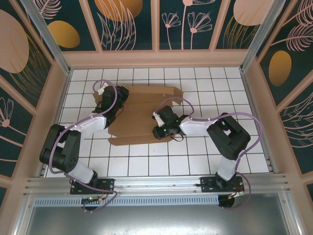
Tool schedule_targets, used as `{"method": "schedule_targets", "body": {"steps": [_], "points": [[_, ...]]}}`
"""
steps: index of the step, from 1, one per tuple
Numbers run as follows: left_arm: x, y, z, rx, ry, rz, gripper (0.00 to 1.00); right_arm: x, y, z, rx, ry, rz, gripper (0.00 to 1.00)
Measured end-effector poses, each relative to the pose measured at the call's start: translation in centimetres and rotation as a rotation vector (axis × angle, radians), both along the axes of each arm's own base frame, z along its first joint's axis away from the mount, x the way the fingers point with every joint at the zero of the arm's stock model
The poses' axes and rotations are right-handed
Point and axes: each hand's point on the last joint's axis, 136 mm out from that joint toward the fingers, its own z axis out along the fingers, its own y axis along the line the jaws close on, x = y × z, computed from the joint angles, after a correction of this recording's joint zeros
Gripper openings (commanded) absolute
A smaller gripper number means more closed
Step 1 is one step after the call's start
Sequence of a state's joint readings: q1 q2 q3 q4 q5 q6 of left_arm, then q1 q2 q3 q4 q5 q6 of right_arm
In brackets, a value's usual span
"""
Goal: Fold the paper box
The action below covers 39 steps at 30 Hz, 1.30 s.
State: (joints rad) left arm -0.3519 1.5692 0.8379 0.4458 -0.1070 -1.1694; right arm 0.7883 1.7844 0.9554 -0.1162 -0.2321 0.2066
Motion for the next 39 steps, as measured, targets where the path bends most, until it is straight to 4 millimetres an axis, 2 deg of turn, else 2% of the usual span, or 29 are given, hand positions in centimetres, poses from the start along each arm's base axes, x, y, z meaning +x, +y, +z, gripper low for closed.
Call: {"method": "schedule_targets", "body": {"steps": [2,4,6,9,10,12,13,16,19,24,26,34,39], "points": [[0.1,0.3,-0.1,0.011,-0.002,0.011,0.00,0.6,-0.7,0.9,0.000,0.006,-0.019,0.37],[0.1,0.4,-0.1,0.018,-0.003,0.017,0.00,1.7,-1.3,3.1,0.029,-0.004,-0.048,0.43],[0.1,0.5,-0.1,0.022,-0.004,0.021,0.00,3.6,-1.9,6.9,0.102,-0.039,-0.096,0.48],[0.1,0.6,-0.1,0.021,-0.007,0.021,0.00,7.8,-3.9,14.3,0.234,-0.144,-0.219,0.59],[0.1,0.6,-0.1,0.020,-0.010,0.021,0.00,9.4,-4.7,17.0,0.279,-0.184,-0.265,0.60],[0.1,0.5,-0.1,0.020,-0.010,0.021,0.00,11.7,-5.8,21.0,0.339,-0.242,-0.333,0.60],[0.1,0.5,-0.1,0.020,-0.010,0.021,0.00,12.8,-6.2,22.5,0.361,-0.262,-0.363,0.60],[0.1,0.5,-0.1,0.020,-0.010,0.021,0.00,14.8,-6.3,24.8,0.389,-0.276,-0.421,0.60],[0.1,0.5,-0.1,0.019,-0.010,0.021,0.00,16.1,-5.9,23.8,0.373,-0.228,-0.463,0.60],[0.1,0.5,-0.2,0.020,-0.008,0.021,0.00,16.4,-5.5,18.9,0.313,-0.088,-0.507,0.60],[0.1,0.5,-0.2,0.020,-0.009,0.021,0.00,16.1,-5.3,17.7,0.309,-0.048,-0.512,0.60],[0.2,0.5,-0.2,0.019,-0.010,0.019,0.00,15.6,-3.8,17.4,0.389,0.032,-0.488,0.59],[0.2,0.4,-0.2,0.015,-0.009,0.013,0.00,15.7,-2.9,16.0,0.424,0.084,-0.483,0.59]]}}
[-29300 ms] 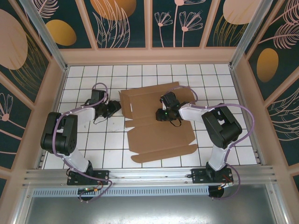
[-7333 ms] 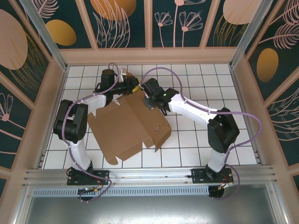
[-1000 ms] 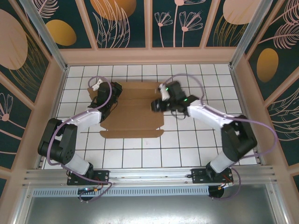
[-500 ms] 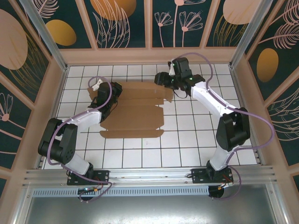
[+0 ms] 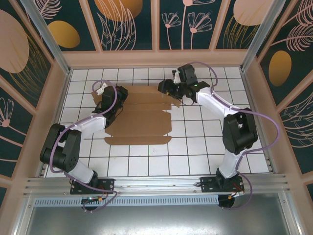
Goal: Fold the paper box
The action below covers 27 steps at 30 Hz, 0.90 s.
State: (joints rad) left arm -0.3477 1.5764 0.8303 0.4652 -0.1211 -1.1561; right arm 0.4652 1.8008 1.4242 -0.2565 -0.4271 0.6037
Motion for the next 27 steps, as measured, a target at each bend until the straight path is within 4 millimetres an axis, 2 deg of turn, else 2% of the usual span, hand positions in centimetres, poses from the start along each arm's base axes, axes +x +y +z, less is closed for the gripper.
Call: {"method": "schedule_targets", "body": {"steps": [5,10,12,16,18,20,24,27], "points": [[0.0,0.0,0.0,-0.003,0.000,-0.004,0.00,0.1,0.4,-1.0,0.027,0.020,-0.001,0.59],[0.1,-0.1,-0.1,-0.005,-0.001,-0.005,0.00,0.0,1.1,-1.1,0.095,0.025,0.008,0.58],[0.1,-0.1,0.0,-0.008,-0.003,-0.004,0.00,0.0,1.7,-0.7,0.150,0.020,0.019,0.53],[0.1,-0.1,0.0,-0.007,-0.003,-0.004,0.00,0.0,2.4,-0.5,0.249,0.024,0.037,0.36],[0.2,0.1,0.0,-0.008,-0.002,-0.002,0.00,0.1,2.3,-0.7,0.277,0.032,0.035,0.34],[0.2,0.1,0.0,-0.008,-0.002,-0.002,0.00,0.1,2.2,-0.8,0.282,0.035,0.037,0.38],[0.2,0.1,0.0,-0.008,-0.002,-0.002,0.00,0.1,1.8,-1.3,0.250,0.011,0.037,0.55],[0.2,0.1,0.0,-0.008,-0.002,-0.002,0.00,-0.2,0.3,-1.8,0.169,-0.022,0.009,0.57]]}}
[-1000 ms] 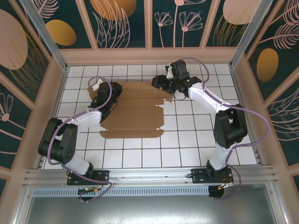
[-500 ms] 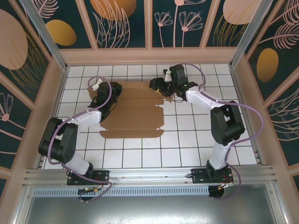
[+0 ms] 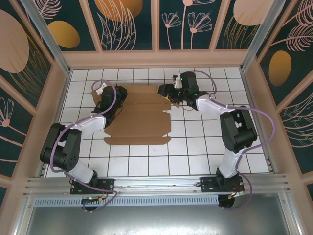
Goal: Fold the paper box
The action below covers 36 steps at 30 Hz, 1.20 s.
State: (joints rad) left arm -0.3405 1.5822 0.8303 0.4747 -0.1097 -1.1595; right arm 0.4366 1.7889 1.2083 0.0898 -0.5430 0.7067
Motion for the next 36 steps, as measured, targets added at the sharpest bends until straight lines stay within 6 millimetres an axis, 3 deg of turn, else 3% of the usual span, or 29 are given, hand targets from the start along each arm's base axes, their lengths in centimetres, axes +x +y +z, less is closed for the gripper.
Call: {"method": "schedule_targets", "body": {"steps": [2,4,8,11,17,20,25,30,36], "points": [[0.0,0.0,0.0,0.000,0.000,0.000,0.00,-0.5,-1.5,0.2,-0.057,-0.033,-0.032,0.57],[0.0,0.0,0.0,0.000,0.000,0.000,0.00,-1.4,-3.4,0.8,-0.108,-0.077,-0.075,0.49],[0.1,0.0,0.1,0.001,0.002,0.000,0.00,-4.1,-6.5,1.9,-0.198,-0.184,-0.129,0.17],[0.1,0.0,0.1,0.002,0.004,0.000,0.00,-5.7,-6.7,0.7,-0.249,-0.207,-0.120,0.00],[0.1,0.0,0.1,0.003,0.009,0.000,0.00,-8.0,-3.9,-7.3,-0.378,-0.099,-0.028,0.00],[0.2,0.0,0.1,0.005,0.011,0.000,0.00,-8.1,-3.0,-10.1,-0.429,-0.055,-0.009,0.00],[0.2,-0.1,0.1,0.011,0.018,-0.001,0.00,-5.3,-2.7,-11.3,-0.471,-0.057,-0.062,0.01],[0.2,-0.1,0.0,0.015,0.019,-0.003,0.00,-2.5,-3.4,-12.1,-0.503,-0.061,-0.124,0.21],[0.2,-0.1,0.1,0.031,0.025,-0.013,0.00,-1.7,-4.0,-14.0,-0.545,-0.037,-0.137,0.40]]}}
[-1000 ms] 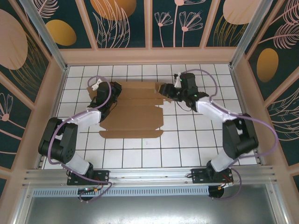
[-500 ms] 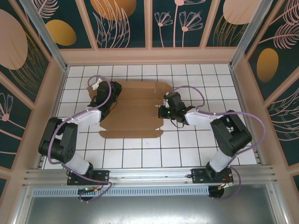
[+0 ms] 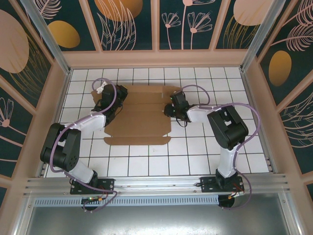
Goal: Fold the paper box
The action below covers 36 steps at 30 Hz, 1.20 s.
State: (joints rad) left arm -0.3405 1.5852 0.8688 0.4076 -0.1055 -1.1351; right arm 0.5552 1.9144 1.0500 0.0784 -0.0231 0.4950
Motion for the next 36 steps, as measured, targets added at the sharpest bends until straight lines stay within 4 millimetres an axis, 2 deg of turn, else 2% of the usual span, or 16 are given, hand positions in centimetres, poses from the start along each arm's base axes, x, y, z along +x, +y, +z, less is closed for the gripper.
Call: {"method": "schedule_targets", "body": {"steps": [10,23,36], "points": [[0.0,-0.1,0.0,0.008,0.011,-0.013,0.00,0.4,0.8,-0.1,0.012,0.026,0.008,0.51],[0.1,-0.3,-0.1,0.006,0.013,-0.018,0.00,0.8,0.8,0.7,0.261,0.097,0.005,0.51],[0.2,-0.2,0.0,0.006,0.013,-0.016,0.00,1.2,1.1,1.2,0.291,0.059,0.027,0.51]]}}
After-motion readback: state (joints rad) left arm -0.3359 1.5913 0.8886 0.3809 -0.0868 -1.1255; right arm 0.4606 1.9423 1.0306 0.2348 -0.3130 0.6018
